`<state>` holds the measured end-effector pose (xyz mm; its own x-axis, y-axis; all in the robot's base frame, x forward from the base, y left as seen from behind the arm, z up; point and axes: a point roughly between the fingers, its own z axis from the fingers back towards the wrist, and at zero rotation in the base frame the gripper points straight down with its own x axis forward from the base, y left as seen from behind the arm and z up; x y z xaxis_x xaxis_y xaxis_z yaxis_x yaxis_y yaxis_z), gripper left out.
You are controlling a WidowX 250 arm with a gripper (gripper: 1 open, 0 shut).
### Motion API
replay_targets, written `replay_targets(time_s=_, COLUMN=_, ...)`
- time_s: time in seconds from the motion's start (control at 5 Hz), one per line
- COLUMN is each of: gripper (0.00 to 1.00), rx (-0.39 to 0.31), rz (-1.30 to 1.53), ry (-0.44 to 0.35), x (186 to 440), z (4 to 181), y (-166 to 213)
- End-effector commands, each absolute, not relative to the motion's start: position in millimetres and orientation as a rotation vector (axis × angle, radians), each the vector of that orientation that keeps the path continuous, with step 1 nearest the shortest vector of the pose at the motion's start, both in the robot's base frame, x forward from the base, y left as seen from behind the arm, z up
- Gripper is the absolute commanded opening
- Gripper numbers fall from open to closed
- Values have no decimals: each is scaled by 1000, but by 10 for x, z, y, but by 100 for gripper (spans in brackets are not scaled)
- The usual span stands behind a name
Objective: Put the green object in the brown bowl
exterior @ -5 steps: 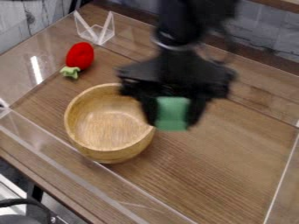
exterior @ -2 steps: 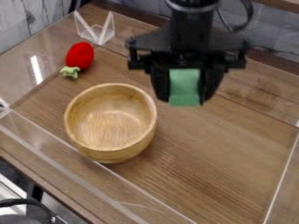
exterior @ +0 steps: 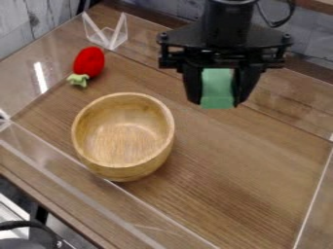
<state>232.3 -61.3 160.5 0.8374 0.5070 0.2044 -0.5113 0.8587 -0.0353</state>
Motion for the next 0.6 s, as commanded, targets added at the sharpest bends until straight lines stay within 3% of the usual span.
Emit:
replay_targets(time_s=0.0, gripper=100, rx=14, rz=506, ry=-262, x=2483, z=1657, y=-504)
replay_targets(time_s=0.2, gripper=100, rx=16, rz=530, ry=-258, x=2610, z=1488, y=-429)
replay_targets(time_s=0.4, gripper=100, rx=6, rz=524, ry=-242, x=2620, z=1437, y=-521)
